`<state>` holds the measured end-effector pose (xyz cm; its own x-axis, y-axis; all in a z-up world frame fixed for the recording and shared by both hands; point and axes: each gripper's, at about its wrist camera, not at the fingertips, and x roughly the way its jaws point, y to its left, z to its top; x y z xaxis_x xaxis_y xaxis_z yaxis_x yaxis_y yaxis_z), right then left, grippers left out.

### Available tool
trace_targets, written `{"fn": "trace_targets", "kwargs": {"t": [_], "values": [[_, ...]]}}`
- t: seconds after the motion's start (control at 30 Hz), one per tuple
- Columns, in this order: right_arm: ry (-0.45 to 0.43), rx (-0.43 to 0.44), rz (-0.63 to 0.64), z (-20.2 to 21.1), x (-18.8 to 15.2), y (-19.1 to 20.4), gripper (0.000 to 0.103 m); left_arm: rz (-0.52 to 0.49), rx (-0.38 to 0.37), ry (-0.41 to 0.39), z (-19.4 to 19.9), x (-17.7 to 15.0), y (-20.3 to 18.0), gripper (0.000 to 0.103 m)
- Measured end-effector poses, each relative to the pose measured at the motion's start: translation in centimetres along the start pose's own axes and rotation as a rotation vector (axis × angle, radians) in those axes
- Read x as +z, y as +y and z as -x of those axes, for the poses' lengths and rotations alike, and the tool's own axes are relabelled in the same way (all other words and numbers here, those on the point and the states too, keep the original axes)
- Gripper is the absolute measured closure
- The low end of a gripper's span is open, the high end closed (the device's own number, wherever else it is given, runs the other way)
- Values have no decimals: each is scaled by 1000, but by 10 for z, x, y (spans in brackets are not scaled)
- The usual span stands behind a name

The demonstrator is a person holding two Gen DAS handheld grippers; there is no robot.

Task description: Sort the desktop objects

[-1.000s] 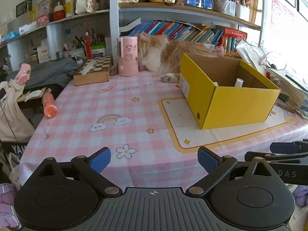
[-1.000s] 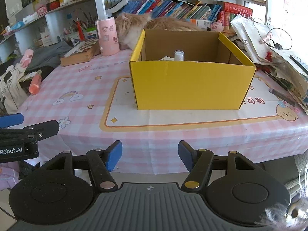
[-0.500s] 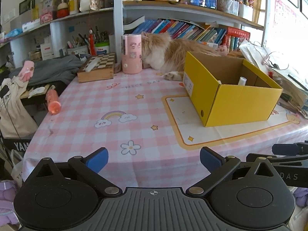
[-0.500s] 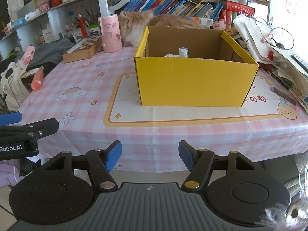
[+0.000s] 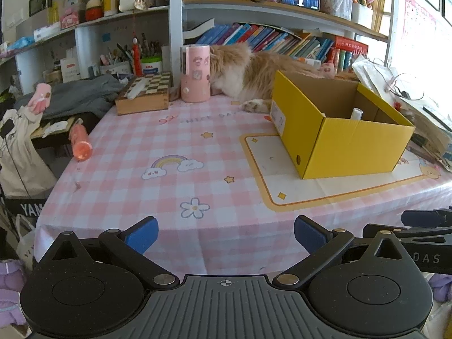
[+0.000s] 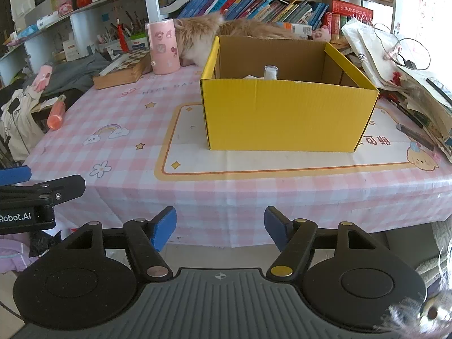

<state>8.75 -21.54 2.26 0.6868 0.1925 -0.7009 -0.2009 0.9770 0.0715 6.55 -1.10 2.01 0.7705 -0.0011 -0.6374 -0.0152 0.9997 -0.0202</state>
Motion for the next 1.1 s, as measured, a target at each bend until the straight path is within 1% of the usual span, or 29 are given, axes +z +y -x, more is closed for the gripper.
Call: {"fn": "trace_targets", "kwargs": {"t": [0.1, 0.23, 0.3, 0.37, 0.47, 0.53, 0.83, 1.1], "values": [[1, -2, -1, 1, -3, 1, 35, 0, 6, 3, 1, -1, 1, 0], [7, -9, 6, 1, -4, 3, 27, 0, 15, 6, 3, -3, 2, 0], [12, -10, 9, 1, -5, 4, 26, 1, 16, 7, 4, -4, 3, 0], [17, -8, 9, 1, -5, 4, 17, 2, 16, 6, 4, -4, 3, 0], [20, -2, 10, 1, -6, 4, 11, 2, 13, 7, 5, -5, 4, 0], [25, -1, 13, 1, -6, 5, 9, 3, 10, 10, 6, -5, 4, 0], [35, -4, 34, 1, -7, 9, 8, 9, 3, 17, 7, -7, 6, 0], [35, -3, 39, 0, -6, 10, 8, 2, 1, 3, 8, -6, 7, 0]]}}
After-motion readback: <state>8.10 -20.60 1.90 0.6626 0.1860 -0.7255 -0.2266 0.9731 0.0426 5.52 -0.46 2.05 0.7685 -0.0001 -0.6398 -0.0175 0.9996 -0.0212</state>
